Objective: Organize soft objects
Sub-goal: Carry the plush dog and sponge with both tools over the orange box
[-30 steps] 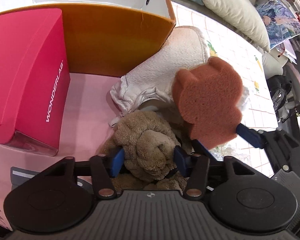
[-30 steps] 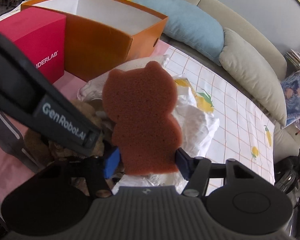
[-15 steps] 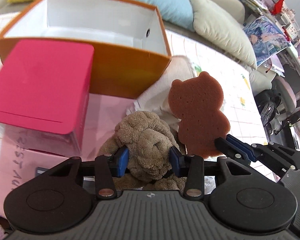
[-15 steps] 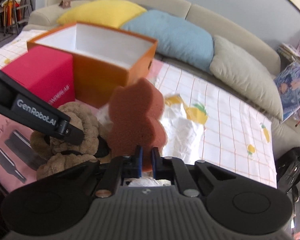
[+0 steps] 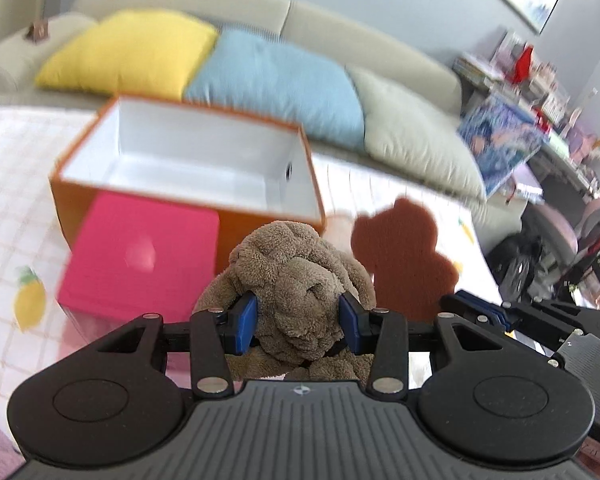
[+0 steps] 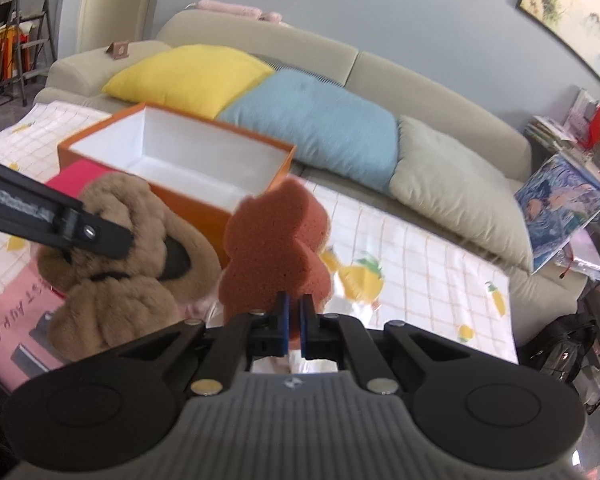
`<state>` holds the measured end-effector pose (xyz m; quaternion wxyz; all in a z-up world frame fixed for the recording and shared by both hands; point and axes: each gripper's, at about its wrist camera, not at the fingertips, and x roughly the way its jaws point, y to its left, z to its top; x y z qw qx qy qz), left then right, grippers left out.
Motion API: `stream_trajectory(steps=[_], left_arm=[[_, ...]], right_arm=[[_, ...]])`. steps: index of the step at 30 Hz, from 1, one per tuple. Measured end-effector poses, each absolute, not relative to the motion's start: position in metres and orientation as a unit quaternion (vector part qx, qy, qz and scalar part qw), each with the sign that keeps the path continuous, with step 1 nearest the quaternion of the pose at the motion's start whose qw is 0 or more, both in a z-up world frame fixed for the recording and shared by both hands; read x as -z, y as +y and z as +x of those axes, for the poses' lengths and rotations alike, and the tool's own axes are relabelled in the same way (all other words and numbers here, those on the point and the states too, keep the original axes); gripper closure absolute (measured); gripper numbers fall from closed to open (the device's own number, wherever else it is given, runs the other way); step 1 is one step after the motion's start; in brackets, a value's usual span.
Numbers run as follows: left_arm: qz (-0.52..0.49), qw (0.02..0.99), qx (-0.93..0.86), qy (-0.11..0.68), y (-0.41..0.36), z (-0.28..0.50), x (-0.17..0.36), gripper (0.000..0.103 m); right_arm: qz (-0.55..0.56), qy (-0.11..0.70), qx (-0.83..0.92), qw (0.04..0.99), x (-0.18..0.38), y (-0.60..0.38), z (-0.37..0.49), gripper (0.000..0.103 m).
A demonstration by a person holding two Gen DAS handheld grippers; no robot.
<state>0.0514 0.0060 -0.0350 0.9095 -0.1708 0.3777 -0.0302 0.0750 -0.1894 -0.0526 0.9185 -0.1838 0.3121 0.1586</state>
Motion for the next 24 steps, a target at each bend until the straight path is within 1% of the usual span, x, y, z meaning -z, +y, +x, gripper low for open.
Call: stream_trajectory(steps=[4,7,10,14,17,18,20,21,22,24], left_arm=[[-0.188,0.921,0.023,0.341,0.022,0.049,0.019,0.054],[-0.201,0.926,0.012,0.319,0.037,0.050,0.010,0.054],[-0.217,0.924,0.010,0.314,0.056,0.050,0.006,0.054],[-0.218,0.918,0.023,0.330,0.065,0.047,0.009,0.054],[-0.207,0.913,0.025,0.351,0.065,0.043,0.020,0.054],[-0.205,0.911,0.025,0.357,0.064,0.043,0.024,0.054],[-0.200,0.908,0.023,0.367,0.066,0.040,0.033,0.054],[-0.198,0.908,0.021,0.370,0.066,0.039,0.037,0.054],[-0.196,0.907,0.020,0.373,0.067,0.039,0.039,0.054],[-0.197,0.905,0.018,0.377,0.068,0.039,0.044,0.054]], right_arm=[[-0.163,0.308,-0.162,0.923,0.037,-0.185,0.076,0.103],[-0.177,0.291,-0.166,0.926,0.027,-0.174,0.081,0.103],[-0.192,0.287,-0.176,0.922,0.021,-0.159,0.085,0.103],[-0.197,0.333,-0.199,0.900,0.033,-0.143,0.092,0.103],[-0.165,0.405,-0.204,0.876,0.054,-0.142,0.100,0.101],[-0.144,0.427,-0.202,0.870,0.062,-0.144,0.102,0.096],[-0.107,0.462,-0.192,0.859,0.076,-0.148,0.102,0.092],[-0.093,0.474,-0.187,0.855,0.081,-0.149,0.102,0.083],[-0.082,0.484,-0.180,0.852,0.087,-0.150,0.099,0.067],[-0.068,0.494,-0.166,0.851,0.095,-0.151,0.093,0.055]])
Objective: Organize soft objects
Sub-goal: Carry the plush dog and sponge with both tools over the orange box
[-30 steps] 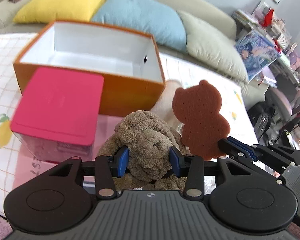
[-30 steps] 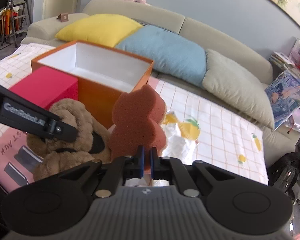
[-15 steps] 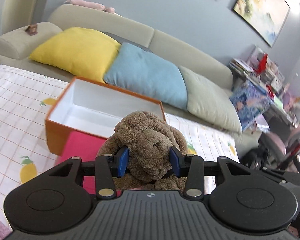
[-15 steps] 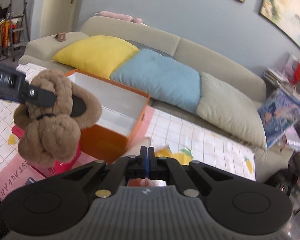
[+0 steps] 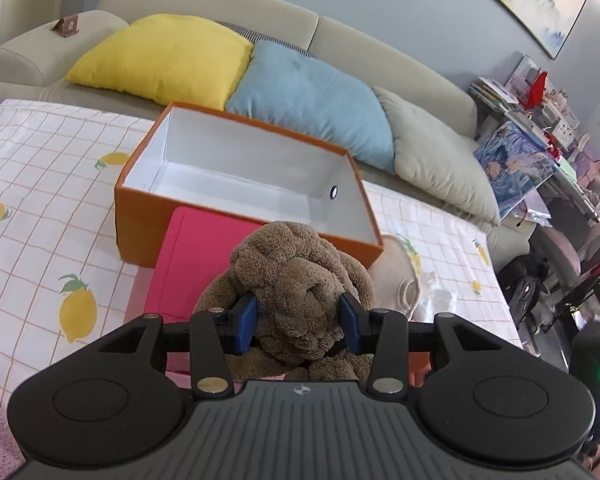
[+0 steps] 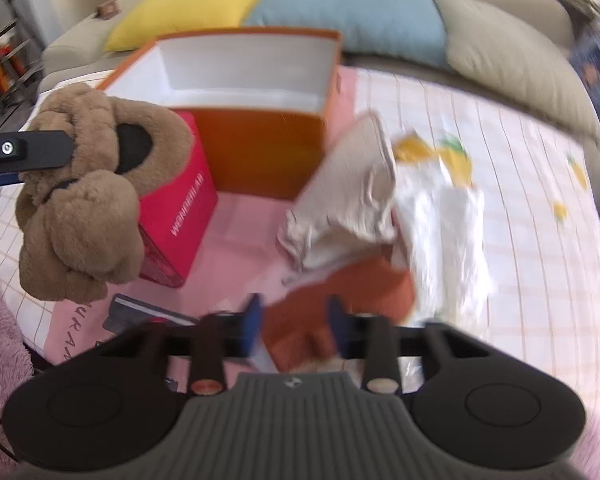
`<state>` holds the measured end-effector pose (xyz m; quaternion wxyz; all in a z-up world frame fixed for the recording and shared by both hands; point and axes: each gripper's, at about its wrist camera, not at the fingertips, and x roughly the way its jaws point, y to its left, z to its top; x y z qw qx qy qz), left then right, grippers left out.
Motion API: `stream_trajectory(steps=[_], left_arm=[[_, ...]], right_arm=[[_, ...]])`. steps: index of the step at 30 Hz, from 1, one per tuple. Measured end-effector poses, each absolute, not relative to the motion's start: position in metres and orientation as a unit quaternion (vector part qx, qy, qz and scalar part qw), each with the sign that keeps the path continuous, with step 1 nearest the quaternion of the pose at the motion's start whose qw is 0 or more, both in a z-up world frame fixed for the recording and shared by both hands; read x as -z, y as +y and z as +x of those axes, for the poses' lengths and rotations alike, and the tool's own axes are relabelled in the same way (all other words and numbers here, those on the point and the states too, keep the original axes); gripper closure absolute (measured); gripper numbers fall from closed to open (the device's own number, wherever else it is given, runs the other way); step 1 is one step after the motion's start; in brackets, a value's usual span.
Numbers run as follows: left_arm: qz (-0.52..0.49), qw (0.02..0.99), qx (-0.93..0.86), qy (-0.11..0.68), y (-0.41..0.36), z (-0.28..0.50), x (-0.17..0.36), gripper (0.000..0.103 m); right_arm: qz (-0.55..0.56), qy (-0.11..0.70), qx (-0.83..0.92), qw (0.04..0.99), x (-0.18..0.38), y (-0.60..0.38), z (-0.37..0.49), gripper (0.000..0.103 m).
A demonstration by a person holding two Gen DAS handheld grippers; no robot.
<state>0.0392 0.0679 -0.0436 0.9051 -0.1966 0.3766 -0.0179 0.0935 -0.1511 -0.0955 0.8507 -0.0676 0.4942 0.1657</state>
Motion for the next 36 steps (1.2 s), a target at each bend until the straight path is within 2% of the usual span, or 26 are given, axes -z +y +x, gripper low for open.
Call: stream_trajectory(steps=[2,4,8,12,15,17,18,22,29,36], left_arm=[[-0.199,0.904,0.017,0.379,0.068,0.040,0.045,0.054],[-0.198,0.904,0.014,0.379,0.069,0.041,0.046,0.054],[-0.192,0.903,0.008,0.385,0.068,0.045,0.047,0.054],[-0.183,0.902,0.005,0.391,0.062,0.048,0.045,0.054],[-0.176,0.902,0.003,0.395,0.058,0.050,0.044,0.054],[-0.170,0.902,0.002,0.398,0.057,0.052,0.043,0.054],[-0.167,0.902,0.002,0.398,0.056,0.052,0.042,0.054],[-0.159,0.903,0.001,0.399,0.053,0.054,0.039,0.054],[-0.153,0.909,0.013,0.387,0.052,0.051,0.024,0.054],[-0.139,0.918,0.018,0.370,0.062,0.052,0.004,0.054]], right_arm=[[-0.058,0.503,-0.162,0.847,0.102,-0.152,0.090,0.053],[-0.046,0.514,-0.160,0.842,0.107,-0.152,0.088,0.041],[-0.015,0.525,-0.147,0.838,0.118,-0.160,0.089,0.036],[0.014,0.530,-0.129,0.838,0.128,-0.167,0.102,0.023],[0.040,0.543,-0.115,0.831,0.139,-0.171,0.115,0.022],[0.056,0.557,-0.096,0.823,0.148,-0.175,0.123,0.032],[0.062,0.562,-0.092,0.820,0.152,-0.177,0.126,0.044],[0.066,0.542,-0.101,0.832,0.147,-0.184,0.122,0.058],[0.040,0.501,-0.113,0.857,0.097,-0.198,0.106,0.061],[0.052,0.459,-0.135,0.877,0.042,-0.213,0.102,0.070]])
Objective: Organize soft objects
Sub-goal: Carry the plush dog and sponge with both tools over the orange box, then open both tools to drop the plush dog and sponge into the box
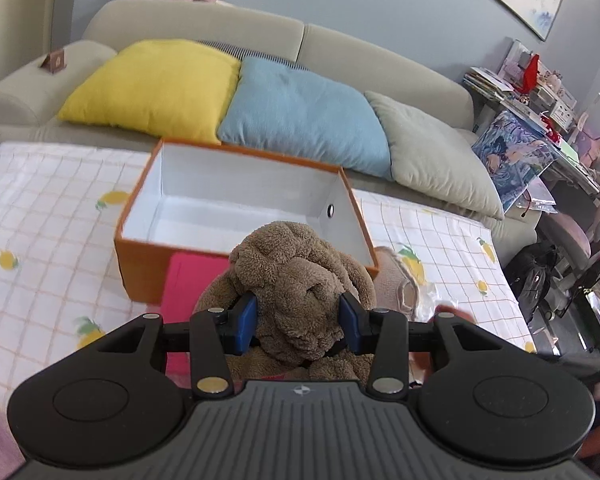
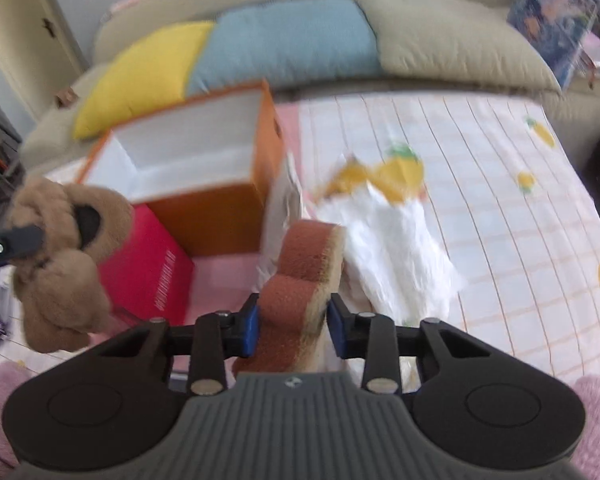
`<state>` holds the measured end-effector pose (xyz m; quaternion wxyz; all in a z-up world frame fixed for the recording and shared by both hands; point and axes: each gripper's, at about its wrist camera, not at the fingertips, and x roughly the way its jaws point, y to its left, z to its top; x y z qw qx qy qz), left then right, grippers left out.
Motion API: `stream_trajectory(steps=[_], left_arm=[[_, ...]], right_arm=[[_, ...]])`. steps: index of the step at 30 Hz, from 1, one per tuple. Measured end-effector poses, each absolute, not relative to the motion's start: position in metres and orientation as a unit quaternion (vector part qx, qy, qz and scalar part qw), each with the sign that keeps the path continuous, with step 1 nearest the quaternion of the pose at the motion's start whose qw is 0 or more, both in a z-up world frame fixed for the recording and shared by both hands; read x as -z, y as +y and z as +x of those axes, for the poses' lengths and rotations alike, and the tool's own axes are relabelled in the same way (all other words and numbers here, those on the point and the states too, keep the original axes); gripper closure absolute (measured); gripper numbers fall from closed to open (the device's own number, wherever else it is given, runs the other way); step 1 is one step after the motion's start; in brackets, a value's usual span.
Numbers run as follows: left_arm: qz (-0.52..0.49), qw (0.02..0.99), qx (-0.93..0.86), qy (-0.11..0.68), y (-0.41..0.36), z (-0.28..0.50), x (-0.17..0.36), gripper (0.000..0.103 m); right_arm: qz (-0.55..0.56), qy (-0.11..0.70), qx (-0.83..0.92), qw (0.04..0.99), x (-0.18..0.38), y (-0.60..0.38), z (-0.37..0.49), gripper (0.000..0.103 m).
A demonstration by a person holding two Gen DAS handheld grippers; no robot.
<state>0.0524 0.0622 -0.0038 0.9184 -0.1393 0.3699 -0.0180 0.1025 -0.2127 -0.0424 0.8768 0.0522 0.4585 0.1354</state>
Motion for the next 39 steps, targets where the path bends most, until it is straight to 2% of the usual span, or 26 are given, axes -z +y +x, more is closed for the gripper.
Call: stream_trajectory(steps=[7,15,22,27,32,39], left_arm=[[-0.110,0.930,0.003,0.351,0.088,0.072,-0.018,0.054],[-0.088,0.929,-0.010,0.359,0.123,0.123,-0.027,0.054],[-0.016,0.907,-0.004,0.420,0.137,0.197,0.009,0.054],[0.019,0.871,0.000,0.491,0.141,0.238,0.059,0.054],[0.050,0.850,-0.002,0.525,0.139,0.247,0.091,0.054],[0.055,0.842,-0.004,0.537,0.145,0.246,0.102,0.048]], right_arm=[[0.064,0.381,-0.200,0.900,-0.012,-0.186,0.115,0.070],[0.098,0.361,-0.260,0.890,-0.018,-0.118,0.178,0.070],[0.094,0.378,-0.296,0.873,0.015,-0.064,0.237,0.070],[0.033,0.416,-0.288,0.862,0.056,-0.028,0.265,0.070],[0.023,0.466,-0.289,0.836,0.093,-0.013,0.282,0.070],[0.025,0.503,-0.296,0.812,0.118,-0.008,0.292,0.069]])
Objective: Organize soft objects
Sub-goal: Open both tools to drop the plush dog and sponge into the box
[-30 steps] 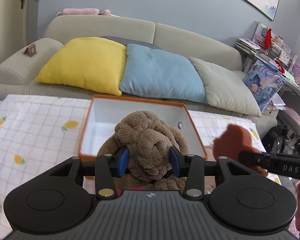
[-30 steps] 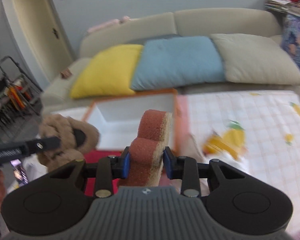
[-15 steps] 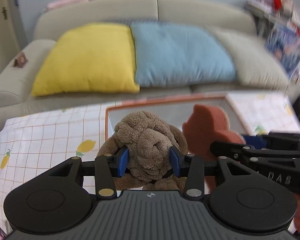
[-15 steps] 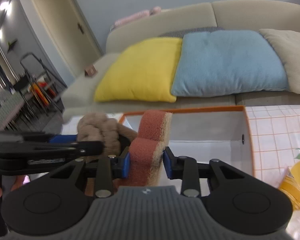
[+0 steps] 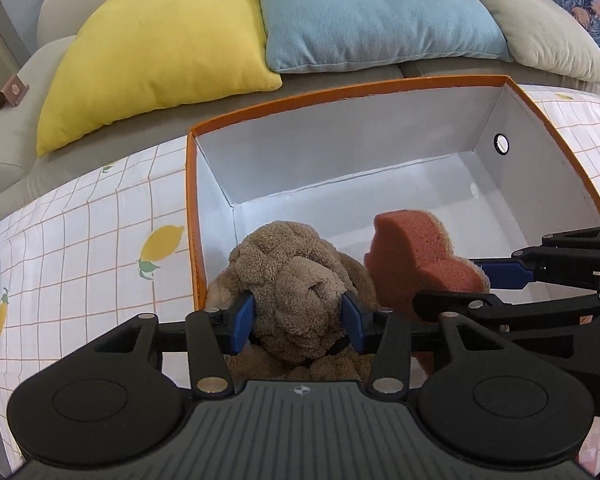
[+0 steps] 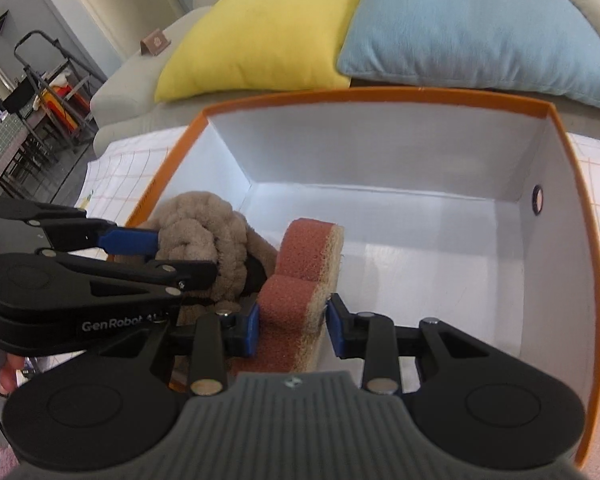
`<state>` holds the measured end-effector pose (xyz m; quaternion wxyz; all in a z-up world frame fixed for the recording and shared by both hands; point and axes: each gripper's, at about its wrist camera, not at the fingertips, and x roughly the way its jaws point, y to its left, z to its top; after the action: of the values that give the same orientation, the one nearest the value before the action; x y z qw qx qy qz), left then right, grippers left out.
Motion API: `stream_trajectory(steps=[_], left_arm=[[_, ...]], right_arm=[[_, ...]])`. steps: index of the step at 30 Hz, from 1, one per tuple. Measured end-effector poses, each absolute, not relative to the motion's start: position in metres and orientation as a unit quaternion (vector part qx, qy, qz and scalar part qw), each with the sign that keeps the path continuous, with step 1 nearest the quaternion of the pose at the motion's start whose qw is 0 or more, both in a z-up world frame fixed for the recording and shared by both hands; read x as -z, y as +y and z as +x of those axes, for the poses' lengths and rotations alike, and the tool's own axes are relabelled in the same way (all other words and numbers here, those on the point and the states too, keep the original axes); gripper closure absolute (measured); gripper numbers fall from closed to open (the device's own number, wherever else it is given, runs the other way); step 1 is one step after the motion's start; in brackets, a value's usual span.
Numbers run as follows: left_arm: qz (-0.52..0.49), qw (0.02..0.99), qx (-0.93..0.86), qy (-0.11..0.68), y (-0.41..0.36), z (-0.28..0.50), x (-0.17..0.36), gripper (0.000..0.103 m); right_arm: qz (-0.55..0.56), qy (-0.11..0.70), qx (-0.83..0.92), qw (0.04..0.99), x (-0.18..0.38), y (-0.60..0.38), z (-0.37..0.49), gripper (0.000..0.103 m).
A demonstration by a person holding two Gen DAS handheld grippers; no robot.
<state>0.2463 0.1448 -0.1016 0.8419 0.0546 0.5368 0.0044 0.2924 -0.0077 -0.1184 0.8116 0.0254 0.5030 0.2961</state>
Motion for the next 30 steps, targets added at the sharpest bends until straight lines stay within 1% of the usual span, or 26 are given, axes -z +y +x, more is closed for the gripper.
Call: stream_trajectory(steps=[1,3,4,7,9,11,14,16,17,21,26,30], left_arm=[[0.052,0.843,-0.004,0.536,0.145,0.247,0.101,0.048],[0.047,0.844,-0.006,0.534,0.147,0.244,0.100,0.043],[0.044,0.845,-0.006,0.532,0.148,0.243,0.100,0.043],[0.035,0.849,-0.005,0.527,0.151,0.239,0.097,0.042],[0.024,0.853,0.002,0.521,0.151,0.234,0.093,0.034],[0.015,0.859,0.006,0.512,0.151,0.229,0.086,0.028],[0.020,0.870,-0.003,0.493,0.147,0.220,0.073,0.024],[0.014,0.876,-0.001,0.482,0.144,0.213,0.064,0.024],[0.007,0.880,0.002,0.475,0.144,0.209,0.058,0.024],[-0.010,0.901,0.002,0.434,0.137,0.183,0.033,0.024],[-0.012,0.924,0.021,0.381,0.111,0.147,0.007,0.024],[-0.025,0.932,0.044,0.358,0.089,0.121,-0.005,0.024]], right_arm=[[0.022,0.503,-0.297,0.812,0.121,-0.006,0.293,0.069],[0.016,0.503,-0.297,0.811,0.123,-0.004,0.292,0.068],[0.014,0.504,-0.297,0.811,0.123,-0.003,0.292,0.066],[0.020,0.514,-0.294,0.805,0.127,-0.002,0.293,0.065],[0.015,0.518,-0.288,0.806,0.128,0.000,0.292,0.065],[0.006,0.519,-0.278,0.809,0.126,0.000,0.290,0.063],[0.004,0.512,-0.272,0.815,0.118,-0.002,0.285,0.057],[-0.008,0.503,-0.268,0.822,0.109,-0.003,0.281,0.048],[-0.018,0.497,-0.264,0.826,0.102,-0.003,0.278,0.047],[-0.048,0.457,-0.258,0.850,0.075,-0.011,0.259,0.047],[-0.037,0.406,-0.262,0.874,0.043,-0.042,0.223,0.047],[-0.025,0.373,-0.261,0.890,0.024,-0.073,0.188,0.047]])
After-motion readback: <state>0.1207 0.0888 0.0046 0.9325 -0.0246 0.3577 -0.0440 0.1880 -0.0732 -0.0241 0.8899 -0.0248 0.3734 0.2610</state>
